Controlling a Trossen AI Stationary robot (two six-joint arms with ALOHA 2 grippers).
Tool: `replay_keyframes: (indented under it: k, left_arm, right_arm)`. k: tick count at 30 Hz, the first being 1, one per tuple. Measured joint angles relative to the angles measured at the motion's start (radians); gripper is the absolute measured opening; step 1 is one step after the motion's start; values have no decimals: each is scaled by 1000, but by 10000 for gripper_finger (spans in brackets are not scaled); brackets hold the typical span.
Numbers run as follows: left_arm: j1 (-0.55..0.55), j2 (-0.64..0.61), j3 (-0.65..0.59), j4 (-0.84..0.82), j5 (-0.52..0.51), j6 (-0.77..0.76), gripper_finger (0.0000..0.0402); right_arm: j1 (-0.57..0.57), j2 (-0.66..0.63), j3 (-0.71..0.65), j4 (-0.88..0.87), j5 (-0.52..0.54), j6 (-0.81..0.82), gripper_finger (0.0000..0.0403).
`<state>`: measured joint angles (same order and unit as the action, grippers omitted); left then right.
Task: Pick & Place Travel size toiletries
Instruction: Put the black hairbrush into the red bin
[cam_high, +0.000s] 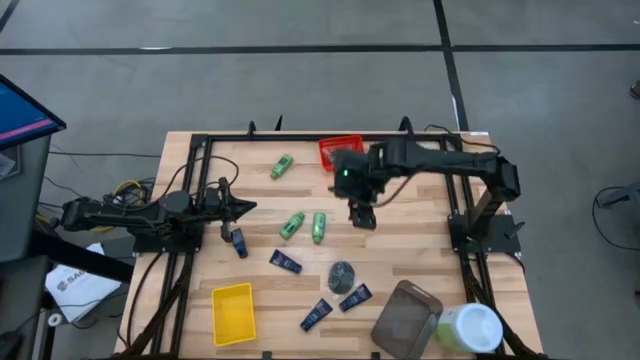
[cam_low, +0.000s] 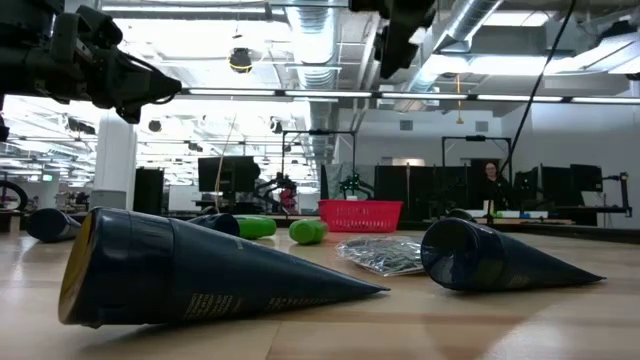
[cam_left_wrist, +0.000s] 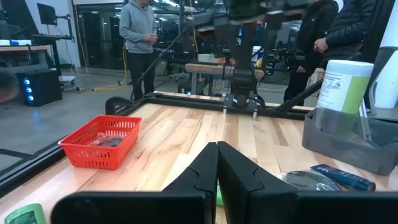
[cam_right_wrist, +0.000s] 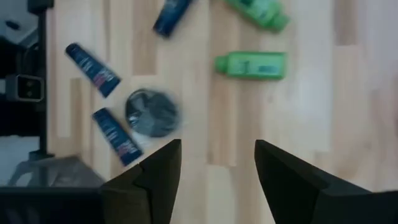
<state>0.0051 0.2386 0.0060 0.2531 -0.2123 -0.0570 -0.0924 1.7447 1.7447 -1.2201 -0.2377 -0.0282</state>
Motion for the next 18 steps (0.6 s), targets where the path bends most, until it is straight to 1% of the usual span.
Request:
replay_keyframes:
  k: [6, 11, 14, 18]
  left_arm:
    - [0, 0, 0, 1, 0, 0, 3]
    - [0, 0, 0, 1, 0, 0, 3]
    - [0, 0, 0, 1, 0, 0, 3]
    - [0, 0, 0, 1, 0, 0, 3]
  right_arm:
    - [157, 13, -22, 4, 28, 101, 208]
    - [269, 12, -101, 98, 102, 206, 228]
    - [322, 10, -157, 210, 134, 259, 236]
    - [374, 12, -259, 395, 135, 309, 240]
